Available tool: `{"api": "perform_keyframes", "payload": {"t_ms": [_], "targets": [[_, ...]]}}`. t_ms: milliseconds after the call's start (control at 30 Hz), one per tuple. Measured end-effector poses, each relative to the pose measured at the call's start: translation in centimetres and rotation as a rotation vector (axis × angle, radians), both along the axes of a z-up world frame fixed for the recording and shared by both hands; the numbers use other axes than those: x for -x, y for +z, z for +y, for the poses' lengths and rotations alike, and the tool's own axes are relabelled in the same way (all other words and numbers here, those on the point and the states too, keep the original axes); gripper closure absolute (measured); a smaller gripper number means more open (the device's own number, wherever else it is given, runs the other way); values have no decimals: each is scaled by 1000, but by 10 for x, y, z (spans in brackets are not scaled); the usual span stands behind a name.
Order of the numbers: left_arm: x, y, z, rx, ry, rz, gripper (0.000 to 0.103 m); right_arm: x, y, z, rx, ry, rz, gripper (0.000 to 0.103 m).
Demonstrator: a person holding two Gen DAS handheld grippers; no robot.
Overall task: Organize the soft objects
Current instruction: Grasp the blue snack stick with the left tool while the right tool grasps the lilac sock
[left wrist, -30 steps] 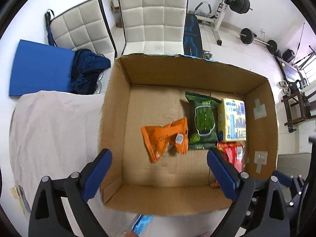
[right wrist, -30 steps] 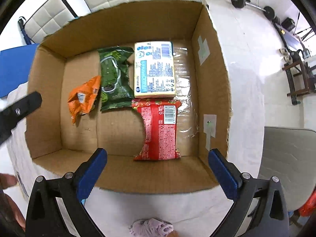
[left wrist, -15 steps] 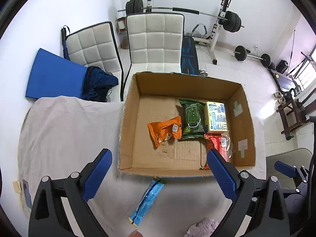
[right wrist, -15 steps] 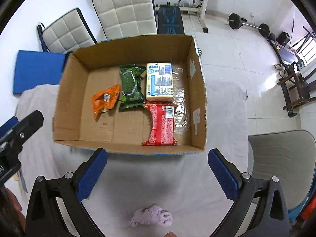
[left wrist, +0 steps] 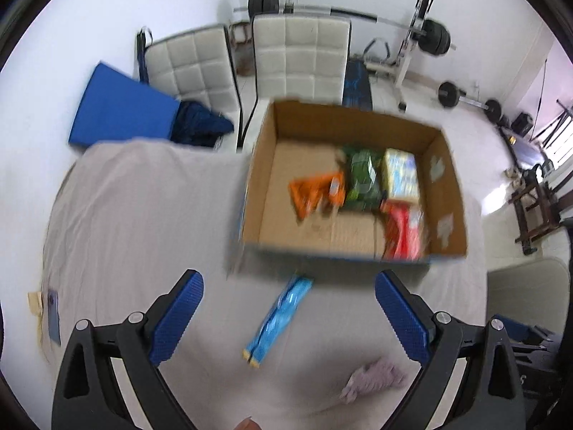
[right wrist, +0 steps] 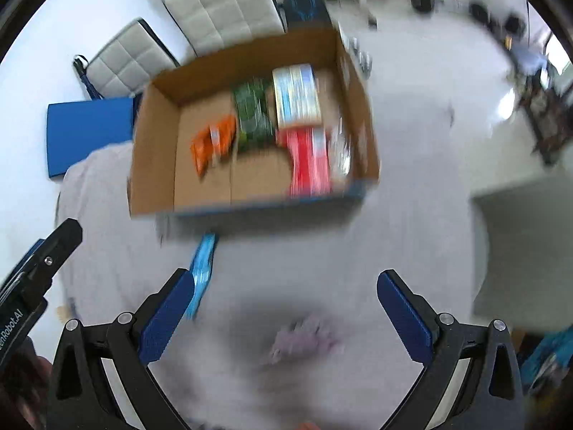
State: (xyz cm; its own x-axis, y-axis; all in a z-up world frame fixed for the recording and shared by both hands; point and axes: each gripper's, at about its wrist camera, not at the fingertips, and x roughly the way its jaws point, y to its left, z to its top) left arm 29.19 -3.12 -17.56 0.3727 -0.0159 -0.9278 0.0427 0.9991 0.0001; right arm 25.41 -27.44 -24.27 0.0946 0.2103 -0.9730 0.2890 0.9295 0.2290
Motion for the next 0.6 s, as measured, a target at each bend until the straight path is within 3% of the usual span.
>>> {"api": "perform_keyframes", "payload": {"t_ms": [267, 333, 433, 467, 533, 567, 600], "targets": [[47, -87, 17, -18, 56, 210, 4, 79, -136, -7, -260, -240, 361, 0], [51, -102, 21, -32, 69, 238, 4, 89, -166, -7, -338, -337, 396, 0], [54, -120, 29, -54, 86, 264, 4, 92, -188, -4, -330, -410, 387, 1], [54, -124, 31, -57, 91, 270, 4, 91, -194, -3, -315, -420, 385, 5], [52, -133, 36, -67, 96, 278, 4, 89, -202, 2, -288, -427, 379, 22], [52, -135, 38, -70, 95, 281, 4, 89, -206, 5, -269, -416, 388, 41], [49, -139, 39, -71, 91, 287, 4, 89, -207, 8, -256, -404, 392, 45]]}}
